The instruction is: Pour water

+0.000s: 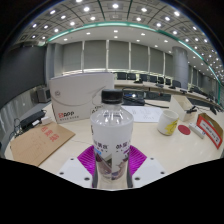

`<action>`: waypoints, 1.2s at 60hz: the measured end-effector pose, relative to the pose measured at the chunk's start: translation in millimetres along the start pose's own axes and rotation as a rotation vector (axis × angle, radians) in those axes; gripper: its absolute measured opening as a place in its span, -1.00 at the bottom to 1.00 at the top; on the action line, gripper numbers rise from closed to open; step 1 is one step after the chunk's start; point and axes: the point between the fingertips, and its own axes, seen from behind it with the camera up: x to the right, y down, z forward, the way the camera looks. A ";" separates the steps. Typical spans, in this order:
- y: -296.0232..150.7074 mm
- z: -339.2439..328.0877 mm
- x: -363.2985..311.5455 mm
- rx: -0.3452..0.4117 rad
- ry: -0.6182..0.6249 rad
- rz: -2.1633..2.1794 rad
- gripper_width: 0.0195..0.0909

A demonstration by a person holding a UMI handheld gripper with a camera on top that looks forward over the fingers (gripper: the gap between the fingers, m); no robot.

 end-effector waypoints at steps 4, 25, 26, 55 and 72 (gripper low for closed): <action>-12.3 -3.7 -2.1 0.001 -0.016 -0.008 -0.44; -145.9 14.8 16.4 0.097 -0.207 0.535 -0.44; -152.3 17.4 18.7 0.099 -0.227 0.583 -0.45; -203.5 100.1 115.0 0.051 -0.569 1.807 -0.45; -182.3 99.6 137.5 -0.020 -0.583 2.023 -0.45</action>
